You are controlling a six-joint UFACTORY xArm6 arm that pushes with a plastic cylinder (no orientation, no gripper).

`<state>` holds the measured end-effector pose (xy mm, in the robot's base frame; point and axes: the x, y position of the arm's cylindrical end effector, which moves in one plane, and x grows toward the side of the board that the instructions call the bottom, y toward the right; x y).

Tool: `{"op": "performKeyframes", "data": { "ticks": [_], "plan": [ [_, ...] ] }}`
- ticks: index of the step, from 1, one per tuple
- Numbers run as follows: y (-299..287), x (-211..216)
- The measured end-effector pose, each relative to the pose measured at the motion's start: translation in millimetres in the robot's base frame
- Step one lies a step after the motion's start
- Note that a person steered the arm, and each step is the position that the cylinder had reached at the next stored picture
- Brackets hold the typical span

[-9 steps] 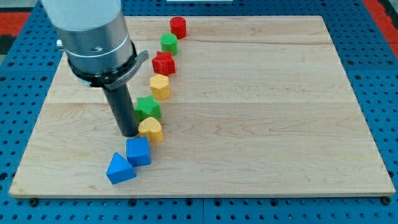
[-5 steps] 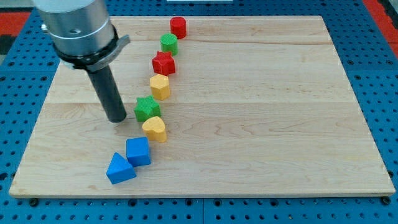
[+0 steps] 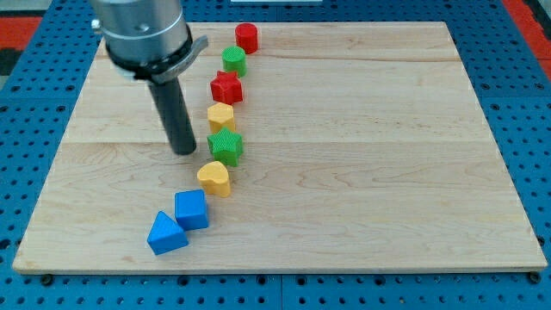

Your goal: Slightly push the green star and yellow blocks to the right

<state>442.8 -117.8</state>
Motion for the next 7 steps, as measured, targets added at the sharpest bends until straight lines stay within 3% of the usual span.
{"op": "performKeyframes", "data": {
  "ticks": [1,3,5,7],
  "plan": [
    [-4,-26],
    [33,-28],
    [-41,-60],
    [-8,-85]
  ]
}}
